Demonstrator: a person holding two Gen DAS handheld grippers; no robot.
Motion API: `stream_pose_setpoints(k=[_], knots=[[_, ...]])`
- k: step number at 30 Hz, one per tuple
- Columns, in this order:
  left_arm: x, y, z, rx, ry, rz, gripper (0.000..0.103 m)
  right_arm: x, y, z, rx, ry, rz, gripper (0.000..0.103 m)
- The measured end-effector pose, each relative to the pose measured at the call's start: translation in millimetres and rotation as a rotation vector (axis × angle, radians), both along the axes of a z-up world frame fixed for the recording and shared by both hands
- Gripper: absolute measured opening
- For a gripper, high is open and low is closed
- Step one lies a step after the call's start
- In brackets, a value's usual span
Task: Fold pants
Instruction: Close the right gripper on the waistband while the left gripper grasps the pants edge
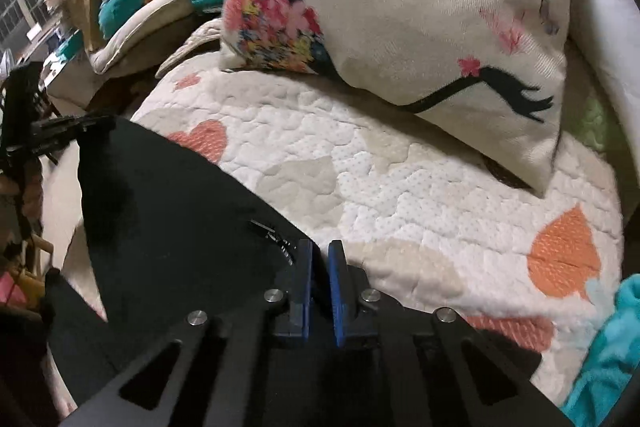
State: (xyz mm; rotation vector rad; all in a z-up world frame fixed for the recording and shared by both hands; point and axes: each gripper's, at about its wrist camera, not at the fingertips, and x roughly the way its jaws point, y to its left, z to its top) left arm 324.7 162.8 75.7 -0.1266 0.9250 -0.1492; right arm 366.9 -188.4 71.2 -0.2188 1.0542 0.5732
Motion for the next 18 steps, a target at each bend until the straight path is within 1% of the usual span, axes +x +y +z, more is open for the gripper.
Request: stream_pose_setpoints(k=[4,8,10,11,13,15,18], knots=[[-28,1,26,-0.011,-0.054,0.014,0.015,-20,-1,14,-0.008,-0.021,-0.002,0.008],[-63,-8,47,0.028,-0.106,0.0,0.015,-51,-5,31,0.009,-0.043,-0.006,0.006],[-88,-12,56,0.044,-0.133,-0.011,0.015,-70,-10,39,0.016,-0.052,-0.007,0.006],[-99,-14,60,0.052,-0.142,-0.016,0.015,-82,-13,44,0.025,-0.053,-0.008,0.001],[-127,-19,66,0.067,-0.161,-0.026,0.015,-105,-19,51,0.043,-0.05,-0.008,0.001],[-154,-22,68,0.067,-0.16,-0.037,0.015,-134,-26,54,0.058,-0.037,-0.005,0.001],[-200,-37,63,0.121,-0.153,-0.073,0.015,-174,-34,48,0.067,0.014,0.012,0.001]])
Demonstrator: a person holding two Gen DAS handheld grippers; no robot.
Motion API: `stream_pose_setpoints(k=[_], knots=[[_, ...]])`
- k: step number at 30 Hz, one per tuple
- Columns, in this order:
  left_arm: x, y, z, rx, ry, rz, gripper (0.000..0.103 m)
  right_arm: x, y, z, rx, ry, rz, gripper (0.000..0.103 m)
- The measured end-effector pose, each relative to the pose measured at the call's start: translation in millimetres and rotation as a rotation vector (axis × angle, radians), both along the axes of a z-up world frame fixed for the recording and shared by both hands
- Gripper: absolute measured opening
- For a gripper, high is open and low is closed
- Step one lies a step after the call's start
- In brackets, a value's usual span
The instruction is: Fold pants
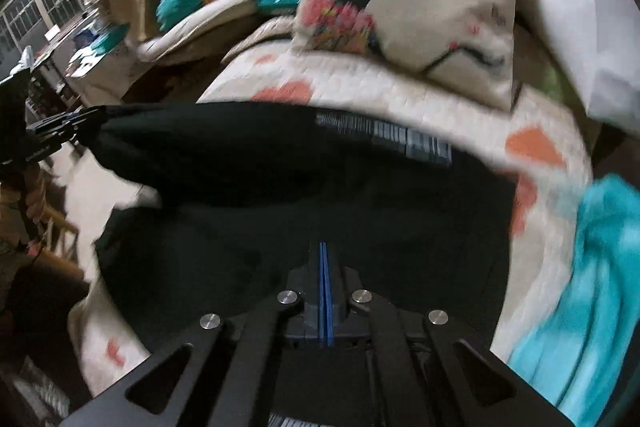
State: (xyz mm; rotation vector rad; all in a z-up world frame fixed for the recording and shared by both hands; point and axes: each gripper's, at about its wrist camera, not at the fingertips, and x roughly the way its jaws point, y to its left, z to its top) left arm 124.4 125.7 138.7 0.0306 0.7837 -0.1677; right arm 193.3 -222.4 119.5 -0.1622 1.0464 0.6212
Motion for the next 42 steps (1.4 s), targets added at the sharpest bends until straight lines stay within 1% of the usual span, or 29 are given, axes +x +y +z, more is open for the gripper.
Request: stream_pose_setpoints(k=[3,5,7,8,9,10,11,12,14,15,17,18,20,22,24,26,27,28,29,30,32,33,35,38,39,42], knots=[[-45,-16,-13,0.042,0.035,-0.039,0.015,-41,-5,-10,-0.006,0.05,0.027,0.002],[-60,-22,-22,0.05,0.055,-0.045,0.015,-53,-8,-12,-0.009,0.051,0.012,0.002],[-70,-27,-31,0.066,0.065,-0.037,0.015,-51,-13,-8,0.0,0.03,-0.027,0.013],[-72,-29,-34,0.071,0.061,-0.029,0.015,-46,-15,-3,0.003,0.016,-0.055,0.04],[-74,-30,-35,0.07,0.056,-0.022,0.015,-37,-18,2,0.013,-0.007,-0.096,0.075],[-74,-31,-35,0.063,0.047,-0.014,0.015,-29,-21,8,0.031,-0.033,-0.141,0.086],[-75,-32,-34,0.056,0.04,-0.012,0.015,-21,-24,14,0.062,-0.05,-0.186,0.089],[-75,-33,-34,0.049,0.03,-0.012,0.015,-11,-26,18,0.096,-0.046,-0.221,0.089],[-75,-35,-34,0.054,0.013,-0.015,0.015,19,-32,19,0.206,0.019,-0.325,0.089],[-76,-35,-35,0.055,0.009,-0.016,0.015,33,-32,17,0.239,0.047,-0.378,0.089],[-76,-34,-39,0.057,0.009,-0.019,0.015,57,-32,9,0.284,0.109,-0.474,0.089],[-76,-33,-40,0.057,0.011,-0.021,0.015,73,-33,1,0.308,0.149,-0.548,0.089],[-78,-32,-43,0.058,0.013,-0.029,0.015,93,-31,-6,0.34,0.179,-0.621,0.089],[-82,-34,-43,0.065,0.004,-0.042,0.015,114,-23,-11,0.317,0.191,-0.678,0.089],[-84,-37,-43,0.07,-0.003,-0.053,0.015,128,-15,-17,0.254,0.192,-0.701,0.089],[-85,-39,-42,0.076,-0.008,-0.067,0.015,142,-2,-24,0.109,0.185,-0.726,0.088],[-86,-41,-42,0.08,-0.009,-0.072,0.015,148,6,-29,0.012,0.179,-0.74,0.079],[-85,-41,-42,0.082,-0.008,-0.074,0.015,149,9,-33,-0.026,0.169,-0.742,0.066],[-85,-40,-42,0.081,-0.006,-0.07,0.015,149,10,-36,-0.045,0.169,-0.737,0.029],[-84,-38,-42,0.078,-0.003,-0.065,0.015,148,10,-38,-0.045,0.183,-0.727,0.017],[-82,-33,-40,0.062,-0.001,-0.048,0.015,141,4,-37,-0.029,0.185,-0.717,0.01],[-82,-30,-38,0.054,-0.007,-0.035,0.015,137,2,-34,-0.025,0.176,-0.713,0.008],[-84,-25,-34,0.051,-0.023,-0.012,0.015,121,-9,-19,0.017,0.158,-0.711,0.007],[-89,-20,-31,0.063,-0.044,0.013,0.016,90,-28,-4,0.066,0.145,-0.715,0.006],[-91,-19,-31,0.069,-0.042,0.007,0.016,71,-39,0,0.085,0.142,-0.715,0.006],[-96,-25,-42,0.123,0.018,-0.052,0.021,28,-55,1,0.089,0.15,-0.717,0.006]])
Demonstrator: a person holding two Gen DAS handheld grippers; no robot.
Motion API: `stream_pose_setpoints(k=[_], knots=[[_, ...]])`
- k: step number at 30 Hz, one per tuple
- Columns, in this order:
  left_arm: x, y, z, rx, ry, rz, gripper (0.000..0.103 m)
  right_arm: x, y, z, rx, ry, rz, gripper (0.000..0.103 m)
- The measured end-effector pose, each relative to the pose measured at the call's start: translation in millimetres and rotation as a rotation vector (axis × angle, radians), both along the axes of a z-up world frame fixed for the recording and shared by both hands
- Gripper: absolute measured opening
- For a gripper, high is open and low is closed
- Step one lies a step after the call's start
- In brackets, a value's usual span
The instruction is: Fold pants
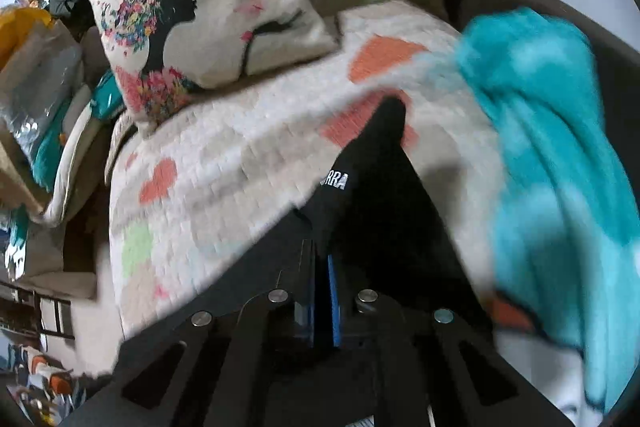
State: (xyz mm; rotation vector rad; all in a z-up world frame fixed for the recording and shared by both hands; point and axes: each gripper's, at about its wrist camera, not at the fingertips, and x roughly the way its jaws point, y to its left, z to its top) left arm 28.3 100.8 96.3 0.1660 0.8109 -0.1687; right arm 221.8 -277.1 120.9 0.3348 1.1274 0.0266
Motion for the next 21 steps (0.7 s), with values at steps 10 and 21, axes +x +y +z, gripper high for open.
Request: stream_pose_setpoints(k=[10,21], knots=[[-44,-4,-9,0.041,0.1,-0.161,0.023,-119,-23,-77,-0.063,0.207,0.011,0.018],[-20,92,44,-0.338,0.039,0.282,0.041,-151,-50,-44,0.029,0.028,-0.09,0.062]])
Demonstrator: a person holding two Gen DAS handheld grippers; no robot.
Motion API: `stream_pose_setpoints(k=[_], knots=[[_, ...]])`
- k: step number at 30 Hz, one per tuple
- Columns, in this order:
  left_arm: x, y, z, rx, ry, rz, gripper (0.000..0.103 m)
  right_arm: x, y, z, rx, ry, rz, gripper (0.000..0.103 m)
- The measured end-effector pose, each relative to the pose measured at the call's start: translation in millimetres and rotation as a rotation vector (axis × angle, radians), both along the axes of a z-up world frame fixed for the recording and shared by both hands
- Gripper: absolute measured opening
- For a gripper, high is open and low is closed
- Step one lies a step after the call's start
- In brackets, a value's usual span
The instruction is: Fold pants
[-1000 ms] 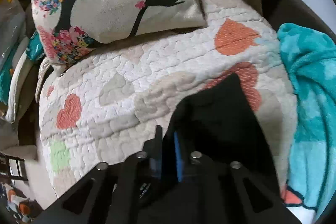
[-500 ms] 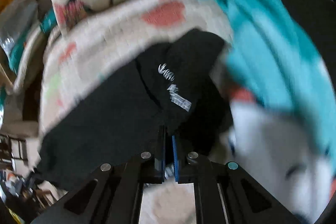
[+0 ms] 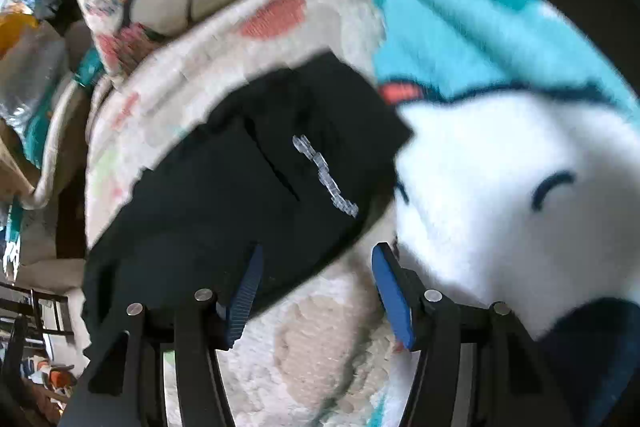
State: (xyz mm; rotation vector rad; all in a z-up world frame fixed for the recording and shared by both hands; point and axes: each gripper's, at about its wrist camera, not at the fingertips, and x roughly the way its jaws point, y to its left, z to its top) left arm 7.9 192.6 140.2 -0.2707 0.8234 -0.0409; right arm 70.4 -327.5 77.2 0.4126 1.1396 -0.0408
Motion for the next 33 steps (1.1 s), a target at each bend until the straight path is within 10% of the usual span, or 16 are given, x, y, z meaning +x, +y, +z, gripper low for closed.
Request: stream_pose_setpoints(k=[12,21,25,33], knots=[[48,-33,-130,0.043,0.401,0.087,0.042,36,103,43,-0.002,-0.139,0.333,0.063],[62,-26,-128,0.073,0.343,0.14,0.027,77,257,15,-0.051,-0.115,0.714,0.063],[71,-28,-118,0.131,0.306,0.166,0.027,100,251,5,-0.149,-0.127,0.672,0.063],[80,-17,-125,0.006,0.344,0.224,0.027,135,222,-23,-0.108,-0.061,0.693,0.066]])
